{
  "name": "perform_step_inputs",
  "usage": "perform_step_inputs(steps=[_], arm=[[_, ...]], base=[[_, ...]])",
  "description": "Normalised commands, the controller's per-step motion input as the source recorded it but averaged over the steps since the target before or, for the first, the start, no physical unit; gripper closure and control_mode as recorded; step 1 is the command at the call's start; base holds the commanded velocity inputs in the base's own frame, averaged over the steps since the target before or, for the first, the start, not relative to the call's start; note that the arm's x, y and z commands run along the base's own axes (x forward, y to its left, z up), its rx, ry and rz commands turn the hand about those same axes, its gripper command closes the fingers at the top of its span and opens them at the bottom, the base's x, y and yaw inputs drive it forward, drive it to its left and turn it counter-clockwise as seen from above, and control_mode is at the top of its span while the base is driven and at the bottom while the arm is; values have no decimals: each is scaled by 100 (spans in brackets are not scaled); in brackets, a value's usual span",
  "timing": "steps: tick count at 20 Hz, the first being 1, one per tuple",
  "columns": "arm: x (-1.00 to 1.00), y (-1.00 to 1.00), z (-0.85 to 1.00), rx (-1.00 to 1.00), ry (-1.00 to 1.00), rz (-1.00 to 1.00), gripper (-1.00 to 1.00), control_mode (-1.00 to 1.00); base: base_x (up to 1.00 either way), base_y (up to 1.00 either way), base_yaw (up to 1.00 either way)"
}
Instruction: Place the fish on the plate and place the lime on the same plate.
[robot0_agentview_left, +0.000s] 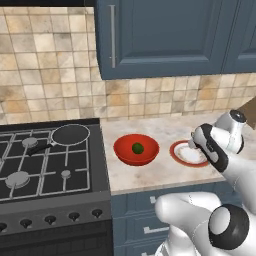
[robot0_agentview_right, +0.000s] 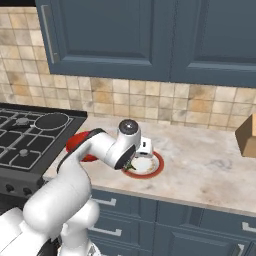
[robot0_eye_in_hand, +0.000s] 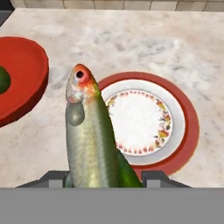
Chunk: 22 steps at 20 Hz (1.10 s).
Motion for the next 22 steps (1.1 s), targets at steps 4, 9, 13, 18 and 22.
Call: perform_step_inputs(steps=[4, 9, 13, 18, 22], arm=[[11, -30, 0, 0, 21, 0, 100, -100], [5, -7, -10, 3, 5, 0, 100, -100], [17, 0, -32, 3, 0, 0, 100, -100], [35, 0, -28, 2, 0, 0, 100, -100], [34, 0, -27, 0, 0, 0, 100, -100]], base=[[0, 0, 0], [0, 0, 0], [0, 0, 0], [0, 0, 0], [0, 0, 0]])
